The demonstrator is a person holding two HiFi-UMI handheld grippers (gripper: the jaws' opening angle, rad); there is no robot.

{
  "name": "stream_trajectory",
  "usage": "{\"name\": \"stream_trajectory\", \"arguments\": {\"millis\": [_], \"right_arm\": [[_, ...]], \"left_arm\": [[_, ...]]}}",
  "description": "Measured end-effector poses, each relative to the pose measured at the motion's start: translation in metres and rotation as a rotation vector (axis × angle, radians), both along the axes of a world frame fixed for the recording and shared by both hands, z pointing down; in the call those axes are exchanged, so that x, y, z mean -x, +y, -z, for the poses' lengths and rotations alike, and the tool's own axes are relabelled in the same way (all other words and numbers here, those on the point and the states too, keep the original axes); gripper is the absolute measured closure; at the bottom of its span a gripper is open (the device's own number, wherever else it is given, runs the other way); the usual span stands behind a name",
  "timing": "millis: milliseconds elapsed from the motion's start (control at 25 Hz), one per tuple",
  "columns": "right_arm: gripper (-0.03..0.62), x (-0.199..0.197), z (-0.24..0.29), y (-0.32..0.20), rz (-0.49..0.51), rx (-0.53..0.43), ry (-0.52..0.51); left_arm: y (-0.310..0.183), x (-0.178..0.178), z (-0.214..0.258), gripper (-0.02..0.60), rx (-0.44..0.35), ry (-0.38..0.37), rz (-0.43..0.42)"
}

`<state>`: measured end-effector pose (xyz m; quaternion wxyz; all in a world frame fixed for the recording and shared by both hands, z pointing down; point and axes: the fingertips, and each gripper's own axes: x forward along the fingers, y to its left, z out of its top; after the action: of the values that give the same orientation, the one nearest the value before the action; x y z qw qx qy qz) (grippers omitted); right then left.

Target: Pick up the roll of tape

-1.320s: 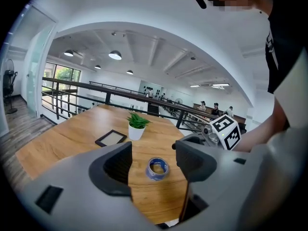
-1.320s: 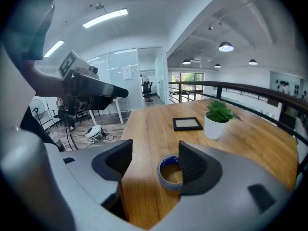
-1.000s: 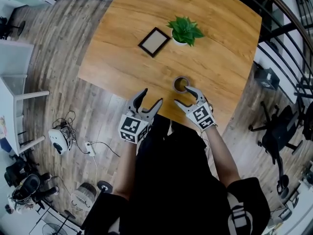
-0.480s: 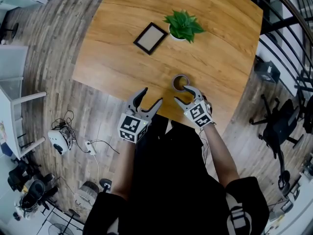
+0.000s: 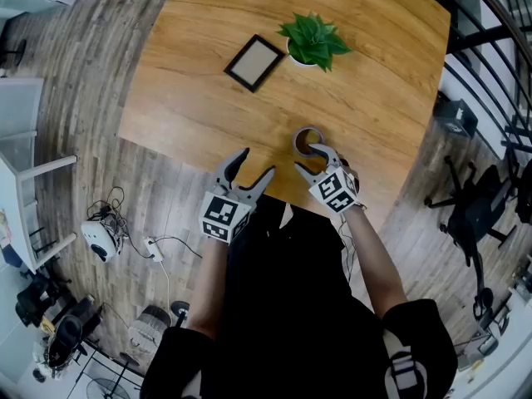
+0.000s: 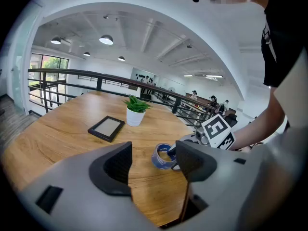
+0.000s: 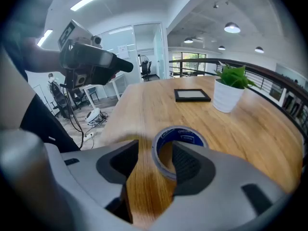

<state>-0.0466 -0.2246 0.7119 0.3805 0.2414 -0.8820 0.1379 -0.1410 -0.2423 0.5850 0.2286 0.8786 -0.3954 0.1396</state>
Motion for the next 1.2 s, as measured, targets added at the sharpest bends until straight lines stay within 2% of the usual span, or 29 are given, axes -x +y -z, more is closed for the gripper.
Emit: {"name": "stream_trajectory", "arguments": {"millis": [200, 320, 520, 680, 1200], "right_arm": [[0.38, 0.005, -0.006, -0.001, 0.034, -0.016, 0.048], [0.446, 0.005, -0.013, 0.0, 0.057, -0.032, 0.11], [0.459, 0.005, -0.022, 0.003, 0.093, -0.036, 0.173], [0.511, 0.003, -0.023, 0.0, 0.082, -0.037, 0.183], [0.537, 0.006, -0.025, 0.0, 0.151, -0.012, 0.216]], "left_arm": [[-0.003, -0.002, -0.005, 0.296, 0.01, 0.012, -0.009], [-0.002, -0.003, -0.007, 0.296, 0.019, 0.009, -0.014], [-0.001, 0.003, -0.009, 0.296, 0.035, 0.01, -0.008], [-0.002, 0.009, -0.01, 0.296, 0.034, 0.008, -0.001], [-0.006, 0.009, -0.004, 0.296, 0.012, 0.022, -0.01]]}}
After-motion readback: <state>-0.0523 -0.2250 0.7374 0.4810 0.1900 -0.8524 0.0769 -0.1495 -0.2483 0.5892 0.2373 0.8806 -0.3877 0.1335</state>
